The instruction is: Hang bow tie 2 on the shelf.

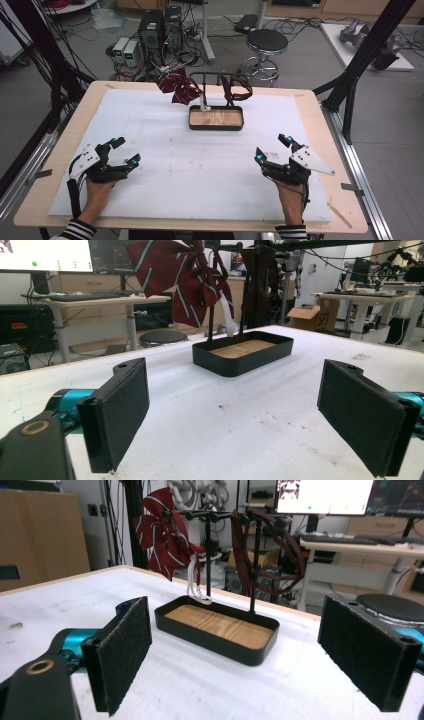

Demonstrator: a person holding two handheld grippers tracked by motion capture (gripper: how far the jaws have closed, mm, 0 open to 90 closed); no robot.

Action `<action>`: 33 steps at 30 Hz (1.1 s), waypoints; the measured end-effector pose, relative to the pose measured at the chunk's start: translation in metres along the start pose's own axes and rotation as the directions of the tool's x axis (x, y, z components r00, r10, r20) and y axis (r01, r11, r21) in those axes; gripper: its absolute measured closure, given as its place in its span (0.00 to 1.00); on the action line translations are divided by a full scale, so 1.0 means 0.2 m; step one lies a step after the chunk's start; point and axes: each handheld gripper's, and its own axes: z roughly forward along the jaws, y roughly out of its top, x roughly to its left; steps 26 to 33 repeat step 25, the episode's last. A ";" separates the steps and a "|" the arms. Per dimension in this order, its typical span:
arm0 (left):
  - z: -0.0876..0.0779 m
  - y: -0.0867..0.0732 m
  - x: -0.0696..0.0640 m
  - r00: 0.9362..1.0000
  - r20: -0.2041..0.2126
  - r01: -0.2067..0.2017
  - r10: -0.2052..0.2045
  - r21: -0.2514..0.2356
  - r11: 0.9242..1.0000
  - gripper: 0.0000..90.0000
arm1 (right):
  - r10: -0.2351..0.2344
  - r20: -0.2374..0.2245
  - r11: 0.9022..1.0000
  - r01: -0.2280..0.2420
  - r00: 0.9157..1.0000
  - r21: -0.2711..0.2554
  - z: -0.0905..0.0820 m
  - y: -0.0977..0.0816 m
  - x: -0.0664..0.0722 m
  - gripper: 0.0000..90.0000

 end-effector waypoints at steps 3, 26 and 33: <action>-0.01 0.00 0.00 1.000 -0.005 0.002 -0.002 -0.001 1.000 0.15 | -0.008 -0.001 1.000 0.008 1.000 0.004 -0.04 -0.07 -0.01 0.13; -0.03 0.00 -0.05 1.000 -0.020 -0.006 0.006 -0.004 1.000 0.15 | 0.041 0.007 0.999 -0.040 0.999 -0.032 -0.05 -0.33 -0.03 0.13; -0.03 0.00 -0.05 1.000 -0.020 -0.006 0.006 -0.004 1.000 0.15 | 0.041 0.007 0.999 -0.040 0.999 -0.032 -0.05 -0.33 -0.03 0.13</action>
